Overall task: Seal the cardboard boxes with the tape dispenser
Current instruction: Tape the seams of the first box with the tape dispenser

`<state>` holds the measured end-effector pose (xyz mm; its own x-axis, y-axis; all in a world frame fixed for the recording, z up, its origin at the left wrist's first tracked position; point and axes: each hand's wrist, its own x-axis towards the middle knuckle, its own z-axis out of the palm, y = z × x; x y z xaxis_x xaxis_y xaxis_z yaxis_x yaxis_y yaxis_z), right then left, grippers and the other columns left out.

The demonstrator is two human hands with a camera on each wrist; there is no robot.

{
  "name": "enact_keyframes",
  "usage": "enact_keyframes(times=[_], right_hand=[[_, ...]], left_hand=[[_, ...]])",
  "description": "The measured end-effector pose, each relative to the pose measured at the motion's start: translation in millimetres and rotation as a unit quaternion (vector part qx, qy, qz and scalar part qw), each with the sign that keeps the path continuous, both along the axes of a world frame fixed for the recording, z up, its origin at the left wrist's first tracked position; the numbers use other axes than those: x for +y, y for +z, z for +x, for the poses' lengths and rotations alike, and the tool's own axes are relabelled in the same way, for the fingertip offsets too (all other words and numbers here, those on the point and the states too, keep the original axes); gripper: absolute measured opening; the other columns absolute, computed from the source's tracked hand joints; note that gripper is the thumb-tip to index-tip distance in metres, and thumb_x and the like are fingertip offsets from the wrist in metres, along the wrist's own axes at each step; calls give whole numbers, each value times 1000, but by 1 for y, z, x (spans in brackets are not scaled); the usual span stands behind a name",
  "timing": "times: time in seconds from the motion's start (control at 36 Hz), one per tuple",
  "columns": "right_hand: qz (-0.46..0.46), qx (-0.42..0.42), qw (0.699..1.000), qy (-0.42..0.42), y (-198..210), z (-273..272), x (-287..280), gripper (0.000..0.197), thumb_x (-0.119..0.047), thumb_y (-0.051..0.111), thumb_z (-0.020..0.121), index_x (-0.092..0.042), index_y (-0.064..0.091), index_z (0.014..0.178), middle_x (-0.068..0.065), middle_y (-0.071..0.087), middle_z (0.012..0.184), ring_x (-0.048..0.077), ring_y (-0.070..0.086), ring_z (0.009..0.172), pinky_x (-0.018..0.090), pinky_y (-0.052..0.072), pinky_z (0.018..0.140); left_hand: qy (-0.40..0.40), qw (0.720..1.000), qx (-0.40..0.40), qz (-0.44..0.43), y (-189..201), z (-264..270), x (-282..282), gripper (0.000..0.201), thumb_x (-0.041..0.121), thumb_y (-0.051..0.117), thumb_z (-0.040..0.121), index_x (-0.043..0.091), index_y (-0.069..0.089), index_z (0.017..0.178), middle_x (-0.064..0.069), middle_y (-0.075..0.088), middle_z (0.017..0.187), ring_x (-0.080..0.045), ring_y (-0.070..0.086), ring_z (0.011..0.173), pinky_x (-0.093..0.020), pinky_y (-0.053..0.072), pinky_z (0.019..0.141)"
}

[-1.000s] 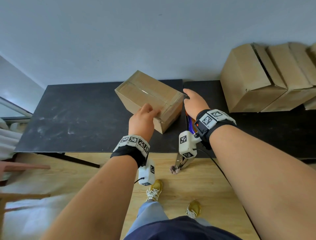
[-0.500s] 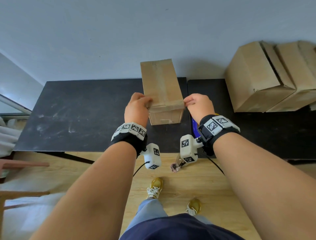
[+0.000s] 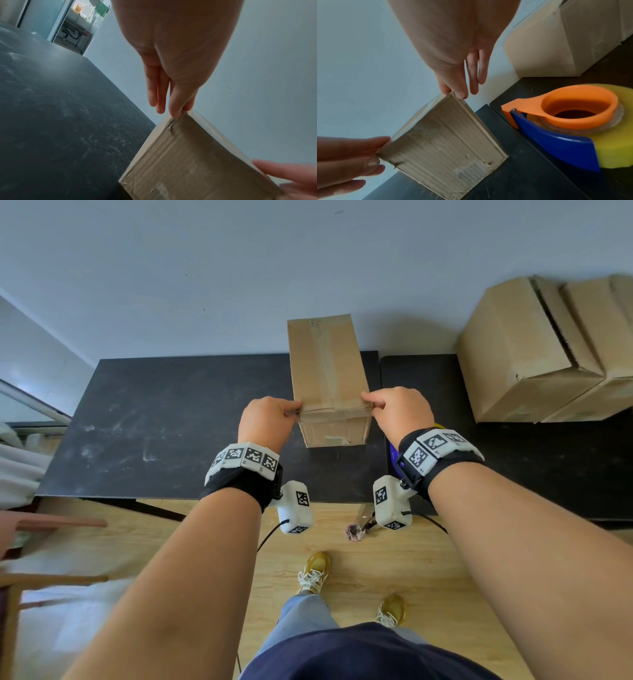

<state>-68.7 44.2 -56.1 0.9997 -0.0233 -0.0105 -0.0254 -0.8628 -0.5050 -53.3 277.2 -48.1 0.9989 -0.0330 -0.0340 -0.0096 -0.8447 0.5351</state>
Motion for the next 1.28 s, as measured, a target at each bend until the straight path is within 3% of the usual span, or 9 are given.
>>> enact_keyframes(times=[0.17,0.31,0.53,0.67,0.72,0.81,0.94,1.14,1.28], right_hand=[[0,-5,1000,3,0,-3,3,38,-11,53,97,-24,63,131,3,69,123,26,62,112,42,51,96],[0,-29,1000,-1,-2,-7,7,33,-9,52,97,-18,64,126,4,68,118,25,63,106,38,52,90],[19,-23,999,-17,2,-7,10,35,-3,54,93,-17,66,122,5,69,111,25,64,103,34,52,87],[48,-8,998,-42,6,-14,12,38,-13,47,95,-21,64,129,0,69,122,19,65,98,27,51,80],[56,-9,997,-50,7,-15,13,37,-22,47,96,-23,64,129,-2,71,116,15,65,87,24,50,74],[45,-19,998,-44,7,-16,11,35,-24,51,97,-24,65,129,-2,73,112,16,66,91,25,51,76],[27,-24,999,-20,4,-14,9,34,-18,57,98,-19,64,131,2,70,120,22,65,107,33,52,92],[2,-40,999,-27,-2,-8,13,28,-13,58,95,-17,66,122,3,70,112,23,65,101,30,50,83],[-14,-47,998,-27,-3,-7,16,24,-10,57,95,-14,68,117,5,69,113,27,65,99,36,52,82]], left_hand=[[9,1000,-15,24,-4,-6,-8,29,24,56,94,30,66,120,-3,73,101,-21,66,90,-34,53,82],[19,997,-55,50,-13,-15,-17,33,20,46,99,28,63,126,-6,72,102,-25,64,91,-36,51,80],[3,993,-57,102,-13,-20,-21,39,13,40,97,30,61,126,-5,62,78,-24,54,70,-33,40,59],[57,998,-31,-17,-10,-32,-24,45,16,42,90,32,61,127,-7,61,63,-18,48,56,-35,50,62],[73,996,-27,-46,-8,-34,-26,38,28,44,93,33,61,127,-2,65,67,-14,54,58,-33,53,66],[67,997,-37,-30,-9,-33,-26,36,45,45,96,35,59,128,4,69,80,-14,63,75,-30,53,74],[29,998,-43,34,-15,-27,-18,35,38,45,99,32,56,132,-2,70,80,-21,63,77,-35,51,74],[1,992,-42,119,-15,-14,-20,36,33,39,102,27,55,133,-5,69,93,-23,61,86,-35,48,74],[-12,985,-47,167,-17,-12,-23,31,30,37,102,23,59,124,-6,66,87,-25,60,78,-32,38,62]])
